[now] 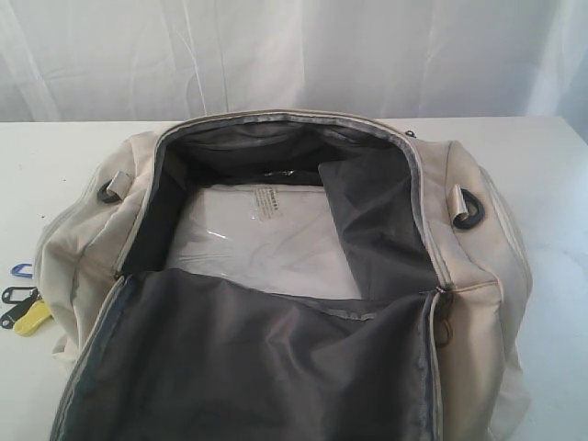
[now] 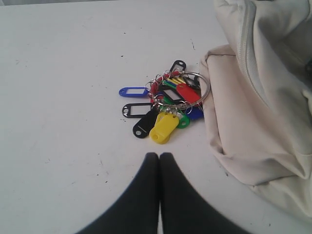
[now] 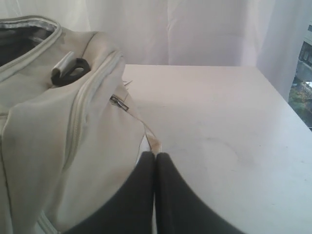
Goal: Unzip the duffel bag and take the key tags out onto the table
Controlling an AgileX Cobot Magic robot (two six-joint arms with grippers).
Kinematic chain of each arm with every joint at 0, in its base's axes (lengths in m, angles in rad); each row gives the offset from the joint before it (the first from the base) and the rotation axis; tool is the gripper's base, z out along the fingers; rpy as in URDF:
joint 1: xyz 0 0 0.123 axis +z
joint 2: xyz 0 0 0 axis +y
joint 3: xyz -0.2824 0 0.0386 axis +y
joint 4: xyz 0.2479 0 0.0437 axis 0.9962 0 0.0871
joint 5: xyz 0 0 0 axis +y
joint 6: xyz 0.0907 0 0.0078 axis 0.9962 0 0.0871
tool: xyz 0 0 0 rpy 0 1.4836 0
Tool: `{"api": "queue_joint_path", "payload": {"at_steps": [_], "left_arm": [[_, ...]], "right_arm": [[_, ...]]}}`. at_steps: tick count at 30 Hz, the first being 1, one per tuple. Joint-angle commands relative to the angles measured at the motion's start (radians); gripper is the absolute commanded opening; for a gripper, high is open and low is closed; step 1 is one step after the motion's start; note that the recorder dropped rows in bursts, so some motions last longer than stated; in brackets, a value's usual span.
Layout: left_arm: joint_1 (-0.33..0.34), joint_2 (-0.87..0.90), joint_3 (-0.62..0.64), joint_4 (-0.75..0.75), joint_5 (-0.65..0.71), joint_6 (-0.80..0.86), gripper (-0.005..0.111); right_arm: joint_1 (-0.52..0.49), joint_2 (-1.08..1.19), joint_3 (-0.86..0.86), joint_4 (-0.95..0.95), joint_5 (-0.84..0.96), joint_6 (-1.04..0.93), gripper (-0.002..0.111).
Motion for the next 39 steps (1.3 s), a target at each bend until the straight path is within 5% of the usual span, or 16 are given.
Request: {"api": "queue_joint_path", "payload": {"at_steps": [1, 39], "left_arm": [[0.003, -0.004, 0.004, -0.006, 0.000, -0.003, 0.000], [0.048, -0.004, 0.004, -0.006, 0.000, -0.003, 0.000]], "right_arm": [[0.017, -0.006, 0.005, 0.002, -0.008, -0.005, 0.000], [0.017, -0.006, 0.005, 0.002, -0.008, -0.005, 0.000]]}}
